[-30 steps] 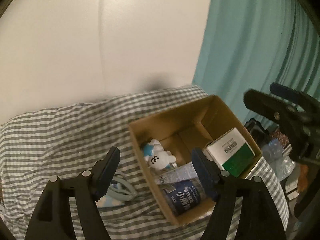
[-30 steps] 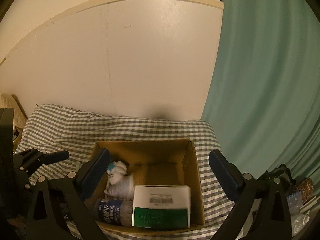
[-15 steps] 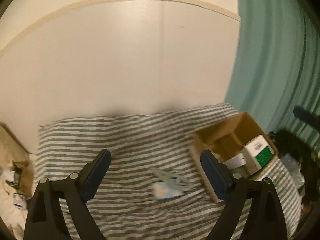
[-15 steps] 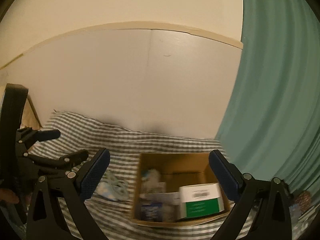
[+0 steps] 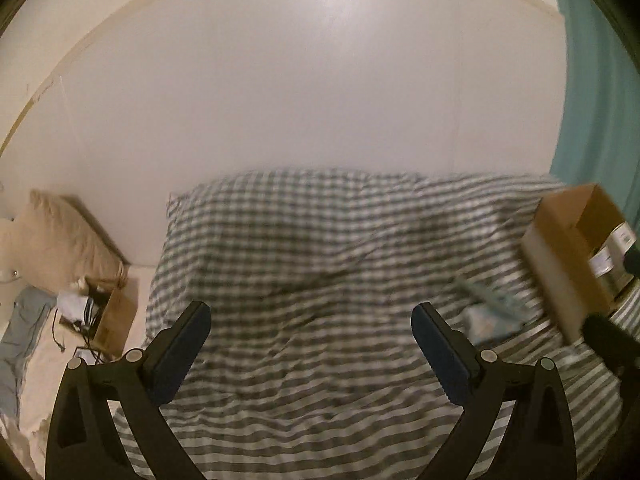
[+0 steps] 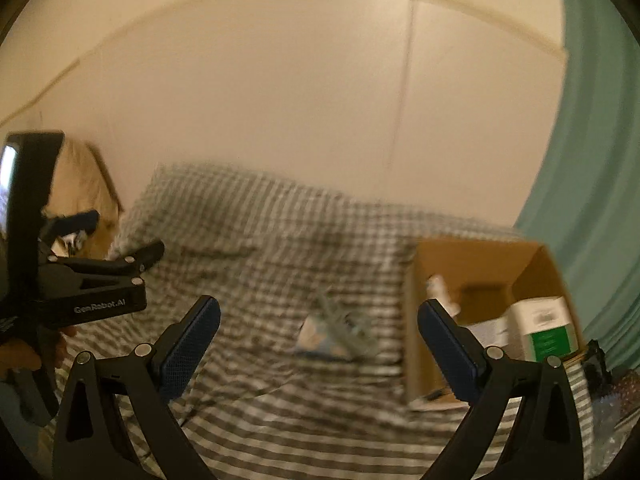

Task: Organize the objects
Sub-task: 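Grasp the floral tissue pack with the right tool while the left tool grasps the grey-green hanger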

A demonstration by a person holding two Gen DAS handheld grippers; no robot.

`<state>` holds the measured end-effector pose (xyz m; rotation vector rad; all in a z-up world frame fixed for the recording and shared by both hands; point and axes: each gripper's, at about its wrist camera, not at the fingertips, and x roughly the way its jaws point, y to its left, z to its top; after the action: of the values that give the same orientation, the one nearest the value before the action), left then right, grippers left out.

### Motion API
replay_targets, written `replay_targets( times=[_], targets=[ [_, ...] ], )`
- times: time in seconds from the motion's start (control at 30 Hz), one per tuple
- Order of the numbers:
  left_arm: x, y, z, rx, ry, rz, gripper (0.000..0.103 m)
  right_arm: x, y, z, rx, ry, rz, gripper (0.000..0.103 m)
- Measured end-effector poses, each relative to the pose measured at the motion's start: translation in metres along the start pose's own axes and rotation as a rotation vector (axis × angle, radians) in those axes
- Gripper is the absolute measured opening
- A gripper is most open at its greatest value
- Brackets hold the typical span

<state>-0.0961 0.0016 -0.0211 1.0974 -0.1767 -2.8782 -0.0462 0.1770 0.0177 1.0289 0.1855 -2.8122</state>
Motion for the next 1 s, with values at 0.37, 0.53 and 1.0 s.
replay_targets(
  times=[0.37,0.53,1.0],
  targets=[
    [0.072,0.016,-0.038,-0.067,0.131,-0.056,0.103,0.142,-0.013,-0.048,0.141,0.372,-0.115,0.099],
    [0.095,0.011,-0.042,-0.130,0.173,-0.133,0.103,0.172,-0.030,-0.049,0.188,0.416,-0.129,0.099],
    [0.095,0.019,-0.048,-0.145,0.197,-0.105,0.103,0.191,-0.014,-0.050,0.114,0.423,-0.044,0.073]
  ],
)
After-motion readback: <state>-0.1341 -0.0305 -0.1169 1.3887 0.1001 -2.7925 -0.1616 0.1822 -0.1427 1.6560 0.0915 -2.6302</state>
